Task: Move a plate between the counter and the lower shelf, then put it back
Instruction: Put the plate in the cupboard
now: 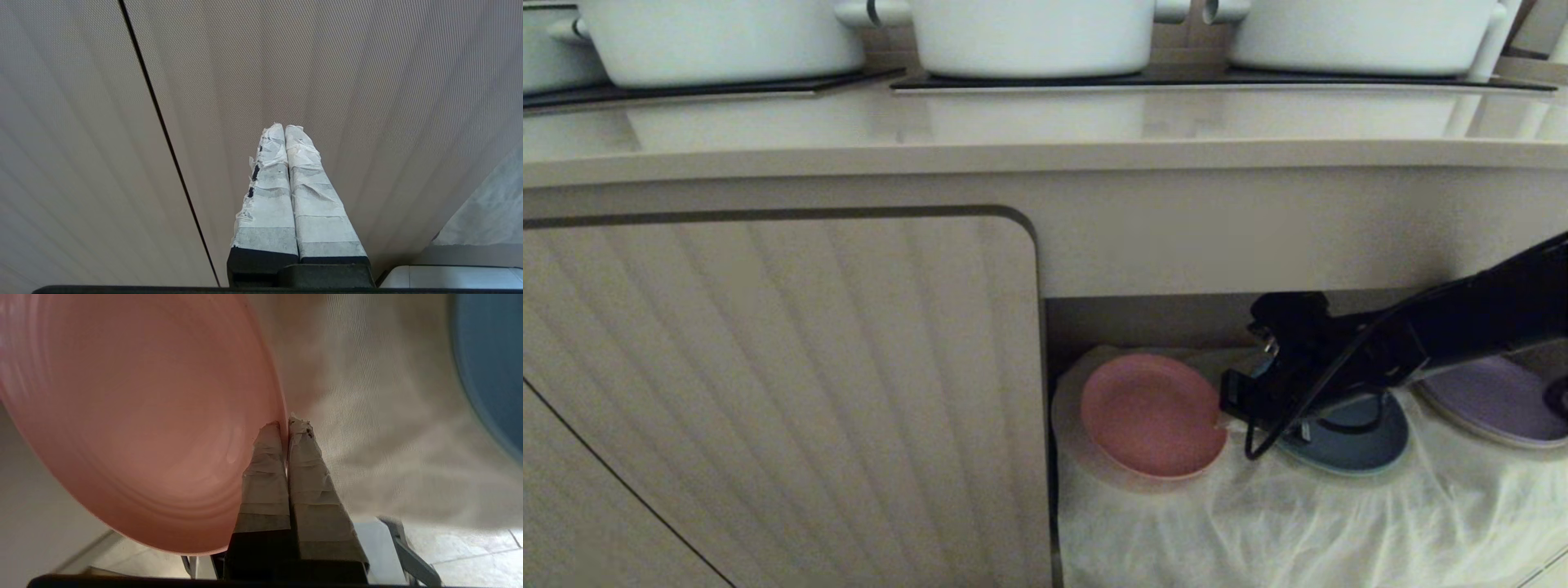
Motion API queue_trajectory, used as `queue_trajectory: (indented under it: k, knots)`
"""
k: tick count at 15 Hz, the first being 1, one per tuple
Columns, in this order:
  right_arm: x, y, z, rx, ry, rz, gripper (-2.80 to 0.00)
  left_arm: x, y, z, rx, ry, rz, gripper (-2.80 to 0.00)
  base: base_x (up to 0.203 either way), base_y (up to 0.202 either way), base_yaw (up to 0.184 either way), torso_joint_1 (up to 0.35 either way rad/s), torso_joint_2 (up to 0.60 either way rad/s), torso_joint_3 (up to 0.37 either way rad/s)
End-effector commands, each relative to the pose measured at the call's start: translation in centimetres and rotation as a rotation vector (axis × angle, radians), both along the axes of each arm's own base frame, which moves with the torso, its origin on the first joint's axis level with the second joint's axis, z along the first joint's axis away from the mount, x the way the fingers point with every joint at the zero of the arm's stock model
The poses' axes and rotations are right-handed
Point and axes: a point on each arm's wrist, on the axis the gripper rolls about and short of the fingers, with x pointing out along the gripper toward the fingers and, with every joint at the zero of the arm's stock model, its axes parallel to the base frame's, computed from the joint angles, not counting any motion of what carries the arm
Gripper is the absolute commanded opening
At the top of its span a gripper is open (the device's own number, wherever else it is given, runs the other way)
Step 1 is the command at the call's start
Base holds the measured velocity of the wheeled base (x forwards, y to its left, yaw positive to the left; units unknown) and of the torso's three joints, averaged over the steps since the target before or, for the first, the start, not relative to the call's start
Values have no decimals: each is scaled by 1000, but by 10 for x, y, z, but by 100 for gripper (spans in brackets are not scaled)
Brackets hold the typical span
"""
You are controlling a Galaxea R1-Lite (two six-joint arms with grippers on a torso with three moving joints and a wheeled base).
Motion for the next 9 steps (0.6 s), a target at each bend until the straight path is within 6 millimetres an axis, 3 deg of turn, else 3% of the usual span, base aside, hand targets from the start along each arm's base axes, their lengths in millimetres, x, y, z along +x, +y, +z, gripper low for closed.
queue_trajectory:
  k: [1, 9]
  knots:
    - [9, 3, -13, -1, 24, -7, -280, 0, 0, 0, -1, -1, 0, -280, 0, 0, 0, 0, 0, 0]
    - [35, 12, -31, 15, 32, -35, -280, 0, 0, 0, -1, -1, 0, -280, 0, 0, 0, 0, 0, 0]
